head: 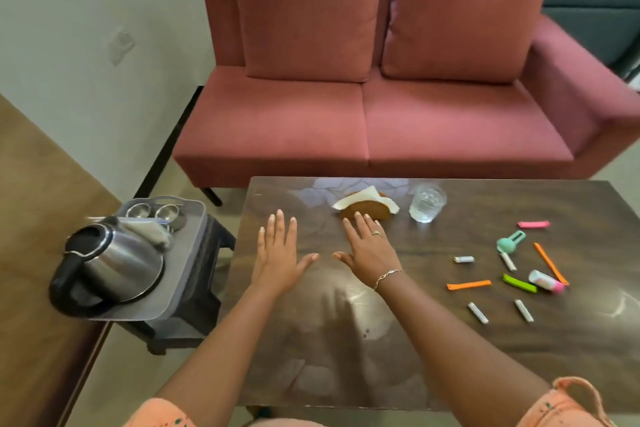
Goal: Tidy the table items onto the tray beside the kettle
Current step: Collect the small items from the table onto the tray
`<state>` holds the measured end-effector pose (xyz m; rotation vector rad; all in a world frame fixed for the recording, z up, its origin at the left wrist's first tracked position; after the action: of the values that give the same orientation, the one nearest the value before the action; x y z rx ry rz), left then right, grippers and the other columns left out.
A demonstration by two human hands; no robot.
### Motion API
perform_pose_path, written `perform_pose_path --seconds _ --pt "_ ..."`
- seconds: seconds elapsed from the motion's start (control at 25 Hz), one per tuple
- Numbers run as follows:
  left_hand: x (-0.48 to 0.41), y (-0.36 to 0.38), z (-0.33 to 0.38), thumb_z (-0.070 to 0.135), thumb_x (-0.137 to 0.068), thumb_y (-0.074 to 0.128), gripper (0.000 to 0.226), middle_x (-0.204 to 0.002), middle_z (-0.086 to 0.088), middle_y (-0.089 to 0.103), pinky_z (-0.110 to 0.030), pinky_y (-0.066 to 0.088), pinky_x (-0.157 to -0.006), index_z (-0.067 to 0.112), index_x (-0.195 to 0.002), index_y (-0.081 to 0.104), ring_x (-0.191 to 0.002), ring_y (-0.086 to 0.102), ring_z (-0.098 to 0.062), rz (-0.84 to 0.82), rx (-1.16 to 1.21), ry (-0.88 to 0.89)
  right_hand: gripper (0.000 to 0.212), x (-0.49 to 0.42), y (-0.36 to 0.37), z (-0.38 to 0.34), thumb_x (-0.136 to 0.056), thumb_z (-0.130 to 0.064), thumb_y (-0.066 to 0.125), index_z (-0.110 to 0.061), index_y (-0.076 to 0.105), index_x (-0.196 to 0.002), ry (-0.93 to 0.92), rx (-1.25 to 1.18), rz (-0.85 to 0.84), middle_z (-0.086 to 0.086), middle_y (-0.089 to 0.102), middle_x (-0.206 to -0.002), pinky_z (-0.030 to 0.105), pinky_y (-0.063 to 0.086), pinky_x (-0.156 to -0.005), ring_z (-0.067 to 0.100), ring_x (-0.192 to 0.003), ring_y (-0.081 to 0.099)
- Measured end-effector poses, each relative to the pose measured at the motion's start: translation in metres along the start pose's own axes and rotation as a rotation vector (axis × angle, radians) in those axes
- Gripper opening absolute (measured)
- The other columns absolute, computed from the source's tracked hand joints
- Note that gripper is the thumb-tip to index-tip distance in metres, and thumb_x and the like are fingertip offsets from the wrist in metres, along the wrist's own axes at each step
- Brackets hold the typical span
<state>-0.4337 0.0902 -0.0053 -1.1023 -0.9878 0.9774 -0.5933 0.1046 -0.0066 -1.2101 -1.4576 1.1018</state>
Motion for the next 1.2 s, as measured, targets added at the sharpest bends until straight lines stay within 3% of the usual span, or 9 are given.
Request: perform_pose_path --seconds 0.36,0.68,0.92,1.2 --pt "-0.004 0.024 0.081 0.060 -0.091 0.029 0.082 -0.154 -0.016 -0.017 -0.043 -0.005 -0.117 0.011 -0.147 -0.006 -0.143 -0.016 -0.028 -0.149 -0.033 0.120 0.066 0.041 -0.005 0.075 -0.095 -0.044 0.034 -0.007 0.010 -0.144 0.148 0.076 -0.040 0.021 0.011 -0.153 0.041 0.001 -0.117 0.031 -0.142 0.006" --pt "-0.029 0.042 0.107 0.059 -0.091 0.030 0.082 -0.154 -0.017 -0.015 -0.042 -0.005 -0.117 0.010 -0.147 -0.004 -0.143 -0.014 -0.028 -0.258 -0.080 0.206 0.053 0.054 0.004 0.119 -0.097 -0.033 0.031 -0.005 0.020 -0.141 0.308 0.139 -0.062 0.022 0.029 -0.147 0.045 -0.001 -0.116 0.030 -0.140 0.018" --pt "-0.035 0.055 0.128 0.057 -0.092 0.032 0.077 -0.155 -0.018 -0.012 -0.042 -0.004 -0.117 0.010 -0.147 0.008 -0.143 -0.014 -0.029 -0.302 -0.097 0.291 0.031 0.067 0.019 0.149 -0.097 -0.023 0.033 -0.006 0.037 -0.122 0.407 0.094 -0.096 0.016 0.056 -0.125 0.046 -0.002 -0.115 0.028 -0.135 0.030" --pt "-0.053 0.081 0.177 0.052 -0.093 0.037 0.071 -0.156 -0.017 -0.007 -0.039 -0.004 -0.117 0.009 -0.145 0.015 -0.144 -0.010 -0.027 -0.323 -0.066 0.293 0.030 0.079 0.031 0.214 -0.093 -0.021 0.040 -0.010 0.041 -0.122 0.414 0.043 -0.103 0.009 0.061 -0.113 0.042 0.001 -0.115 0.024 -0.126 0.041"
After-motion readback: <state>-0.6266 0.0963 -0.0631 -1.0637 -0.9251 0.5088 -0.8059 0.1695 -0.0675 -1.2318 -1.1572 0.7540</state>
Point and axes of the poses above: each hand's wrist, its own x-axis away from the middle knuckle, its own y-axis out of the palm, z = x × y, the point moved 7 cm from there along -x, towards the middle knuckle
